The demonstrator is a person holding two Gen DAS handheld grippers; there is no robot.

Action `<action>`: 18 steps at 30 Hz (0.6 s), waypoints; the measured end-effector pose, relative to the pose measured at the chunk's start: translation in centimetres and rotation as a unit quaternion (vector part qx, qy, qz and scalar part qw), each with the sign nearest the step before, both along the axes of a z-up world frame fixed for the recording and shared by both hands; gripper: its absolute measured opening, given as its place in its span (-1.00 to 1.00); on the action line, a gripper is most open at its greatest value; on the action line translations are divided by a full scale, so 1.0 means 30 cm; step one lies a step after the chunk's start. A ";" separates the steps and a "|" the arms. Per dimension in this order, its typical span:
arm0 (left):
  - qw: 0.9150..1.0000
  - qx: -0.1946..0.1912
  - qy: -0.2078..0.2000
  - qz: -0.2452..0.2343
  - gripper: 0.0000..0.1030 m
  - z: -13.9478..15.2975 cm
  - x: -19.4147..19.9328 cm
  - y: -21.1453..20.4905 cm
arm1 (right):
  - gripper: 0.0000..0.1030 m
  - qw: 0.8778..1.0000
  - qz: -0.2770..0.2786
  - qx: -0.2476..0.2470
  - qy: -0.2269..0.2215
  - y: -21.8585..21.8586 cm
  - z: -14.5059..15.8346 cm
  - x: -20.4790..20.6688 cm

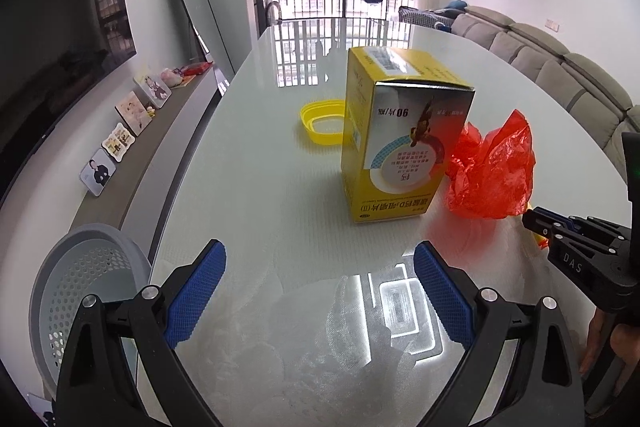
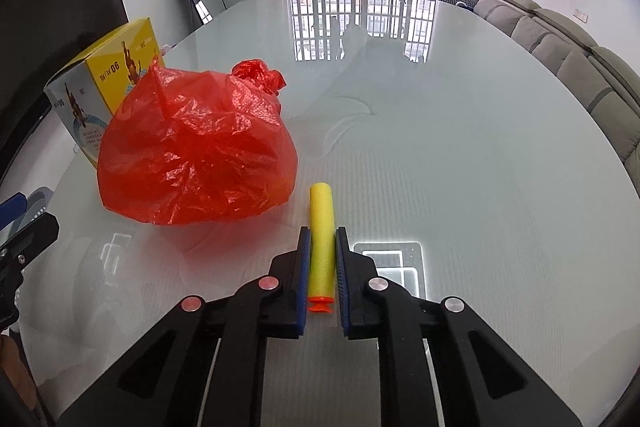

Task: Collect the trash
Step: 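Grasp the yellow foam dart with the right gripper while the left gripper grasps the yellow box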

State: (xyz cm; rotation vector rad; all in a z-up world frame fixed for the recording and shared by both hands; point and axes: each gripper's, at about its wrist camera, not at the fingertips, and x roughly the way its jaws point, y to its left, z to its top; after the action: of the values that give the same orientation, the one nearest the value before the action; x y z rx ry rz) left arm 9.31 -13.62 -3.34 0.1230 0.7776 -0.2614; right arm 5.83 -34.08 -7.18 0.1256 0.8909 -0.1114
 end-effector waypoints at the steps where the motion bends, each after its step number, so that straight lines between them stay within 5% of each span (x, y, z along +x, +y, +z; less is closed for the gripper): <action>1: 1.000 -0.002 -0.003 0.000 0.81 0.009 0.003 -0.005 | -0.76 1.000 -0.002 0.005 -0.003 -0.005 0.004 -0.005; 10: 0.999 -0.012 -0.035 -0.020 0.85 0.080 0.021 -0.102 | -0.77 0.999 -0.014 0.026 -0.012 -0.049 0.029 -0.011; 18: 0.999 0.013 -0.034 -0.020 0.85 0.049 0.074 -0.174 | -0.77 0.998 -0.020 0.042 -0.035 -0.079 0.068 -0.047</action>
State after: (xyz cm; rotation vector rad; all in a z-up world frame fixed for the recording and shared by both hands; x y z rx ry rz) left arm 11.52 -18.85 -1.86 0.1708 0.7119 -0.2844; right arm 4.41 -36.43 -5.14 0.2232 0.8239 -0.1059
